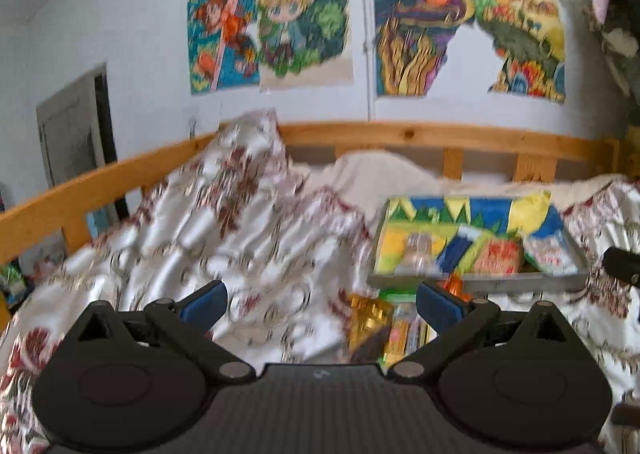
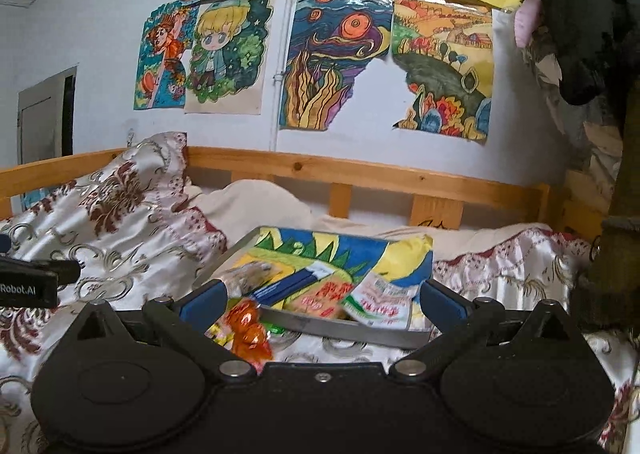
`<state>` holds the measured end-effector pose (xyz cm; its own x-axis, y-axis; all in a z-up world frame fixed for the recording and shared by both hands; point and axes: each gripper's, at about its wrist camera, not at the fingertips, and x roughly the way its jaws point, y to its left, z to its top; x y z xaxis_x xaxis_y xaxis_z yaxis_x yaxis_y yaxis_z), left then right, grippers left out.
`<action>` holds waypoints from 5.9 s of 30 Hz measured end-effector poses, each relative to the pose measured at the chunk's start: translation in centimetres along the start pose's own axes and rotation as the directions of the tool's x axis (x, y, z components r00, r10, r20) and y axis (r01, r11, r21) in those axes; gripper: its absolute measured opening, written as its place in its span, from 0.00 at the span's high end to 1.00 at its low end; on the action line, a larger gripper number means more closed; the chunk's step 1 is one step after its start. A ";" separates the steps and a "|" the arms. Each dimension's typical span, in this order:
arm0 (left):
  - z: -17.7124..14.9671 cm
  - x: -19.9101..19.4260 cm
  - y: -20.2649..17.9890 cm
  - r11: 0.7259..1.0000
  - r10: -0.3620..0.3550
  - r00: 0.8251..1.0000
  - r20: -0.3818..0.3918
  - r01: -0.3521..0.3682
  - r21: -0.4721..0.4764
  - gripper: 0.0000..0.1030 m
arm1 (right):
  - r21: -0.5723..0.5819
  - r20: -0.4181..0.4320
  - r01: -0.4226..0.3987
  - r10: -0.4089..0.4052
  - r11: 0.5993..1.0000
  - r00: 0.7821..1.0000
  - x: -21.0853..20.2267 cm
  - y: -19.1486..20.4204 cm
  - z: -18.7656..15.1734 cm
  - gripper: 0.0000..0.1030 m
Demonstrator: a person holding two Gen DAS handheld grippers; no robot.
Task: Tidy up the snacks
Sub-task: 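Lift both tools away from the tray toward the remaining snacks, then lower the right tool onto the orange sausage bag and close on it, then close the left tool on the mandarin orange while the right tool lifts the sausage bag, then carry the mandarin and sausage bag to the tray and lower them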
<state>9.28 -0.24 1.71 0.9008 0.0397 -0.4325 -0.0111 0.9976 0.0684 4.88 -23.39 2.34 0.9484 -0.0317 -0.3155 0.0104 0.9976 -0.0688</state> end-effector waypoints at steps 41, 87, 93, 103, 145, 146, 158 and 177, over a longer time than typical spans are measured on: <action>-3.4 2.7 0.3 0.997 -0.075 0.938 -0.339 0.060 -0.055 0.01 | 0.032 -0.274 -0.030 0.038 0.999 0.961 1.5 1.6 -3.8 0.01; -4.0 11.2 -3.5 0.987 -0.123 0.887 -0.446 0.155 0.037 0.01 | 0.023 -0.407 -0.332 0.312 0.943 0.859 17.8 1.4 -3.9 0.01; -4.3 12.3 -3.8 0.987 -0.126 0.882 -0.455 0.157 0.029 0.01 | 0.039 -0.401 -0.336 0.322 0.941 0.858 20.2 1.4 -4.5 0.02; -5.0 13.5 -3.7 0.986 -0.154 0.867 -0.474 0.165 -0.020 0.01 | 0.080 -0.399 -0.366 0.366 0.927 0.841 23.3 1.9 -4.7 0.20; -5.3 14.6 -4.0 0.964 -0.265 0.866 -0.424 0.252 -0.088 0.65 | 0.164 -0.495 -0.328 0.365 0.930 0.789 23.5 1.5 -5.5 0.73; -5.3 14.6 -4.1 0.964 -0.265 0.866 -0.424 0.252 -0.088 0.65 | 0.172 -0.500 -0.322 0.364 0.931 0.786 23.3 1.3 -5.5 0.73; -5.3 14.1 -4.8 0.958 -0.282 0.859 -0.427 0.279 -0.072 0.66 | 0.289 -0.519 -0.298 0.411 0.910 0.750 22.7 0.5 -5.8 0.66; -3.8 12.4 -4.3 0.946 -0.323 0.885 -0.334 0.294 -0.136 0.66 | 0.182 -0.453 -0.306 0.356 0.934 0.817 17.7 1.0 -2.7 0.68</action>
<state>18.88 -3.77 -7.35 0.6559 -0.2686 -0.7054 0.1958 0.9631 -0.1847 20.86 -23.15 -5.91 0.6354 0.3016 -0.7109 -0.2231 0.9530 0.2050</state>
